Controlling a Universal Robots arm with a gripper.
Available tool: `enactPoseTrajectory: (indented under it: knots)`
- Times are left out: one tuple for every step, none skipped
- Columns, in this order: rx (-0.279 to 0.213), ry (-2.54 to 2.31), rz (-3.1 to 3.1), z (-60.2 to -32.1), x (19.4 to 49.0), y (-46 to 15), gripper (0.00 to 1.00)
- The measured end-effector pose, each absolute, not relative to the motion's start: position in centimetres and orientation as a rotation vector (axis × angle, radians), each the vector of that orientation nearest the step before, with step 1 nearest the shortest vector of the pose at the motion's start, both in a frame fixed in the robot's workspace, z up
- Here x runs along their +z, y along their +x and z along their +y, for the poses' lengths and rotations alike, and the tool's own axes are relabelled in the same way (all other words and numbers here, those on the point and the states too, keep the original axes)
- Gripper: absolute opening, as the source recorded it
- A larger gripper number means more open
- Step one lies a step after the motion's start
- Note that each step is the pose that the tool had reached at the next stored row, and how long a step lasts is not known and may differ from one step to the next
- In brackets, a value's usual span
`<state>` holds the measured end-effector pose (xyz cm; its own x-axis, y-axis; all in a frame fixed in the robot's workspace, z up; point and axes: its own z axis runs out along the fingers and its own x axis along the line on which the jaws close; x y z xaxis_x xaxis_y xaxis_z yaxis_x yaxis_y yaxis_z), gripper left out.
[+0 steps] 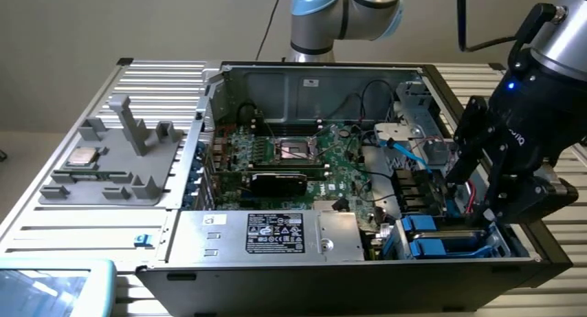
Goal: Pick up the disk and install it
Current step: 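Insert the second disk wire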
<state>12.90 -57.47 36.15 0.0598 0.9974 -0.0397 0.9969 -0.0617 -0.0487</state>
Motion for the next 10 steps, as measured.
enactPoseTrajectory:
  knots:
    - [0.098, -2.282, -2.145, -57.5, 36.5, 12.9, 0.65]
    - [0.098, -2.282, -2.145, -57.5, 36.7, 12.8, 0.71]
    - [0.098, -2.282, -2.145, -57.5, 37.1, 12.7, 0.78]
    - [0.098, -2.282, -2.145, -57.5, 37.4, 12.7, 0.78]
    - [0.098, -2.282, -2.145, -57.5, 37.7, 12.6, 0.89]
    - [0.098, -2.283, -2.145, -57.5, 38.0, 12.5, 0.89]
    - [0.098, -2.283, -2.145, -57.5, 38.3, 12.5, 0.95]
    - [0.098, -2.283, -2.145, -57.5, 38.5, 12.5, 0.95]
    - [0.099, -2.283, -2.145, -57.5, 38.6, 12.5, 0.98]
    - [0.098, -2.283, -2.145, -57.5, 38.6, 12.5, 0.98]
